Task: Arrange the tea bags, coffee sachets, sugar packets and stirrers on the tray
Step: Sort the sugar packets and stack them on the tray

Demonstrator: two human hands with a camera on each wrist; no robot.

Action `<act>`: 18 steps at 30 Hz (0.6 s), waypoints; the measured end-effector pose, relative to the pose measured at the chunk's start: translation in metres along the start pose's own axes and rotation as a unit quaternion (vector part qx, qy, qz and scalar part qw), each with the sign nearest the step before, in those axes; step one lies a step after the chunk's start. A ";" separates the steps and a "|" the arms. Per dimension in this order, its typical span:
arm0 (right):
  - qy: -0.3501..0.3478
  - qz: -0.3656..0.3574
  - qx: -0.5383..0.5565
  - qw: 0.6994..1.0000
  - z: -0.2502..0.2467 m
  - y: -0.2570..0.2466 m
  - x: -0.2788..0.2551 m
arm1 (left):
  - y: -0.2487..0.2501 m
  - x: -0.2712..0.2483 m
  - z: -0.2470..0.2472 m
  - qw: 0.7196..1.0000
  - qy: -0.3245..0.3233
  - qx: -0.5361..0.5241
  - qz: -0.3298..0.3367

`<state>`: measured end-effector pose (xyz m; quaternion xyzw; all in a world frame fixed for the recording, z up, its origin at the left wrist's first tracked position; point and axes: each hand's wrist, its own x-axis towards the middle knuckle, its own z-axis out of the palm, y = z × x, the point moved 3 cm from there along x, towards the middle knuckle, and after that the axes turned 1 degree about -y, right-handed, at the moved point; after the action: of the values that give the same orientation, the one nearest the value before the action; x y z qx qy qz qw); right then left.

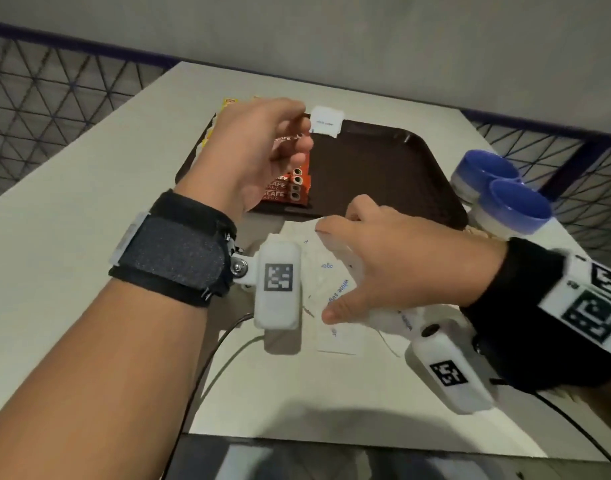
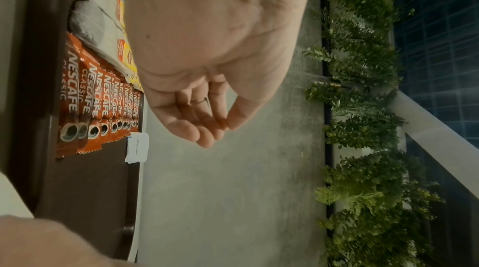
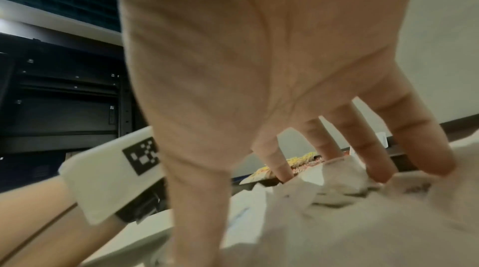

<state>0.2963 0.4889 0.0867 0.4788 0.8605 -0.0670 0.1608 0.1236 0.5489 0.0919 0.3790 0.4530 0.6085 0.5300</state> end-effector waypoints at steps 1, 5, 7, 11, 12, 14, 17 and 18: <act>0.014 0.007 0.007 1.000 -0.001 0.001 0.001 | 0.000 0.000 -0.001 1.000 -0.001 0.002 -0.002; 0.056 0.000 0.055 0.997 -0.003 0.004 0.004 | 0.001 0.000 -0.005 1.000 0.004 0.006 -0.005; 0.081 -0.001 0.089 0.993 -0.002 0.006 0.006 | 0.002 0.001 -0.005 1.000 0.004 0.006 -0.005; 0.154 0.006 0.187 0.970 -0.010 0.018 0.006 | 0.002 0.001 -0.002 1.000 -0.009 0.020 -0.003; 0.172 0.009 0.217 0.961 -0.014 0.022 0.005 | 0.001 0.002 -0.001 1.000 -0.014 0.026 -0.003; 0.194 0.019 0.285 0.939 -0.021 0.029 0.002 | -0.002 0.002 0.001 0.999 -0.031 0.042 -0.005; 0.194 0.002 0.417 0.888 -0.032 0.036 -0.001 | -0.003 0.000 0.006 0.995 -0.076 0.066 -0.014; 0.184 -0.010 0.467 0.865 -0.035 0.037 -0.002 | -0.003 -0.003 0.009 0.993 -0.096 0.071 -0.018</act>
<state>0.3212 0.5166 0.1213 0.4933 0.7473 -0.3730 -0.2429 0.1335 0.5478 0.0920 0.4638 0.4485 0.5260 0.5541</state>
